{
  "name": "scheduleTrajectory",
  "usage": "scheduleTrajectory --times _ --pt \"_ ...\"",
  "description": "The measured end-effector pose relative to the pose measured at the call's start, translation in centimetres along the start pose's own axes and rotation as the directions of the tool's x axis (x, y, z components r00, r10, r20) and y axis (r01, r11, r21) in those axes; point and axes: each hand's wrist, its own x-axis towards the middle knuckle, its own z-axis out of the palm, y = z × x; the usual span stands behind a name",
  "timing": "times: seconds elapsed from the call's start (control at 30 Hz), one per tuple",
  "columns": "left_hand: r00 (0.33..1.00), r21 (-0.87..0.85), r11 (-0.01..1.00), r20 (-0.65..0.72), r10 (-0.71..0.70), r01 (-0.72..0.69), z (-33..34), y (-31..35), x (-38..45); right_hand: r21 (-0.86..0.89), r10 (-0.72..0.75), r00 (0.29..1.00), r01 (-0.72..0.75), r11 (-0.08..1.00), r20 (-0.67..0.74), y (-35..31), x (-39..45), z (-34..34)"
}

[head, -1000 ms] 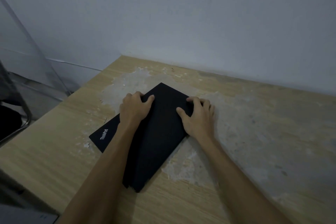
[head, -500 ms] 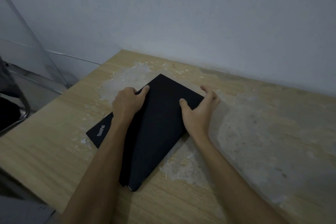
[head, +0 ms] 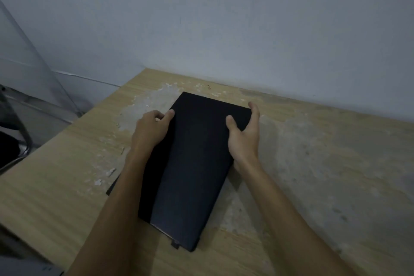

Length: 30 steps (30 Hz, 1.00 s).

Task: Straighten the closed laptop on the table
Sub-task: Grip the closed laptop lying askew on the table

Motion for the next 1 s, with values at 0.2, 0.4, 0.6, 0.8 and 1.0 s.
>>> scheduleTrajectory --times 0.2,0.4,0.6,0.8,1.0 --pt "0.981 -0.08 0.996 0.188 0.05 -0.035 2.2 2.8 -1.3 0.054 0.021 0.999 -0.024 0.998 0.045 -0.8 3.9 -4.7" --pt "0.938 -0.38 0.924 0.336 0.083 0.055 5.4 6.7 -2.8 0.086 0.066 0.987 -0.078 0.993 0.143 -2.7 5.5 -10.1" --pt "0.926 -0.094 0.924 0.046 0.375 -0.369 8.2 10.1 -2.4 0.034 0.051 0.969 -0.061 0.998 0.241 -3.3 5.6 -12.3" --pt "0.752 0.094 0.752 0.204 0.626 -0.652 11.9 14.8 -3.2 0.044 0.066 0.96 -0.081 0.996 0.271 -3.2 5.4 -12.3" --pt "0.766 0.176 0.766 0.353 0.538 -0.619 12.2 16.1 -2.1 0.048 0.089 0.941 -0.111 0.993 0.325 -2.9 5.4 -12.3"
